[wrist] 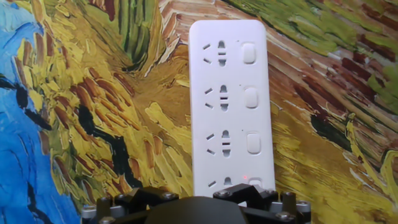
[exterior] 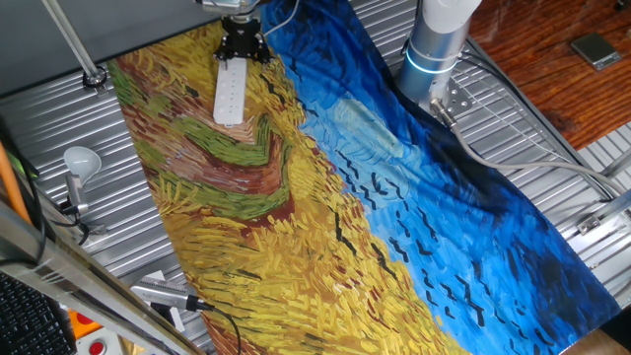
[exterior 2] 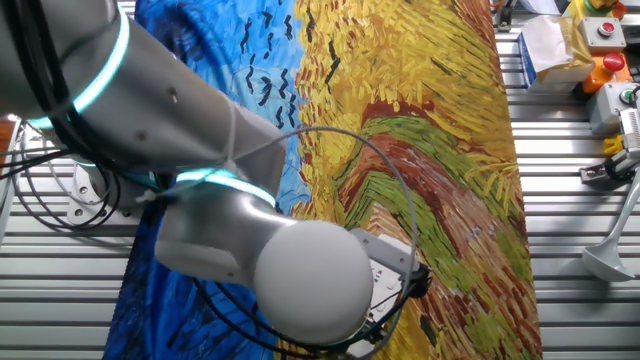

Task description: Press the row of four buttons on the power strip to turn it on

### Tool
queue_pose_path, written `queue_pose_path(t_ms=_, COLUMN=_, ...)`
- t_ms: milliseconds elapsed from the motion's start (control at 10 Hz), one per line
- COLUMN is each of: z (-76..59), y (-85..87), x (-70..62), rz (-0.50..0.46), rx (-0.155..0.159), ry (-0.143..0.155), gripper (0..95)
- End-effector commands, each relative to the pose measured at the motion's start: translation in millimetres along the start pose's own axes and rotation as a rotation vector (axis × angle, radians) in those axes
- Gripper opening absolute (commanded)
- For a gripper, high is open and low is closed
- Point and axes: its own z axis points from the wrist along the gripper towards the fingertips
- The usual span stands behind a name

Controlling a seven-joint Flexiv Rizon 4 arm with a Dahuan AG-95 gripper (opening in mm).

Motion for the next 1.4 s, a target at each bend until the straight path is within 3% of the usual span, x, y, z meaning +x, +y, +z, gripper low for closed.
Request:
queue_pose_path(t_ms=100, z=-9.6, y=1.1, x=-3.8, rz=-0.002, rx=-0.012, ry=-0.013, gripper=95.0)
queue_pose_path(t_ms=300, z=-24.9, y=7.0, x=-19.2, rz=-0.005, rx=-0.018, ry=-0.013, gripper=95.0)
queue_pose_path(t_ms=400, z=-37.3, y=10.1, x=-25.9, rz=0.002, rx=-0.005, ry=0.007, gripper=95.0)
queue_pose_path(t_ms=500, z=-43.9, y=10.7, x=-26.2, rz=-0.003, rx=-0.001, ry=0.018, gripper=76.0)
queue_pose_path(t_ms=600, z=-43.9, y=10.7, x=-26.2, rz=-0.016, rx=0.009, ry=0.034, gripper=76.0)
queue_pose_path(t_ms=800, z=-43.9, y=10.7, x=-26.2, rz=-0.038, rx=0.006, ry=0.038, gripper=76.0)
queue_pose_path(t_ms=1000, z=-43.9, y=10.7, x=-26.2, rz=-0.039, rx=0.009, ry=0.085, gripper=76.0)
queue_pose_path(t_ms=1100, z=-43.5, y=10.9, x=-26.8, rz=-0.029, rx=0.006, ry=0.091, gripper=76.0)
queue_pose_path(t_ms=1200, z=-41.6, y=10.6, x=-30.3, rz=-0.019, rx=0.005, ry=0.089, gripper=95.0)
queue_pose_path(t_ms=1400, z=-33.0, y=3.0, x=-51.2, rz=-0.01, rx=0.003, ry=0.086, gripper=95.0)
